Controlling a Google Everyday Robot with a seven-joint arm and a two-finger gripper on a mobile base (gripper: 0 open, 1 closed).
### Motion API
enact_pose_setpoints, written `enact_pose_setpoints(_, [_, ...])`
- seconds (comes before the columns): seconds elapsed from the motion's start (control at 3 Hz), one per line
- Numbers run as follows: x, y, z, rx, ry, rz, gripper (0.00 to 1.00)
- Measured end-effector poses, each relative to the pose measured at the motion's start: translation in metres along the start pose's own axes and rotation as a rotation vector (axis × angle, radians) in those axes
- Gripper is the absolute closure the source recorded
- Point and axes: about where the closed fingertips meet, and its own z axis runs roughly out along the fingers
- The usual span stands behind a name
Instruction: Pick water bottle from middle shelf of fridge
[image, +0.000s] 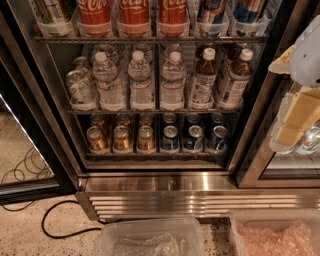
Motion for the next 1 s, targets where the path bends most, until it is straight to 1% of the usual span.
enact_pose_setpoints(0.33, [-0.002,0.001,0.003,0.001,-0.008,0.002,0.0])
enact_pose_setpoints(0.67, [-0.008,0.008,0.023,-0.011,-0.074,0.052,0.0])
enact_pose_setpoints(1.0, [-0.03,0.014,0.043,-0.011,-0.187,0.106,0.0])
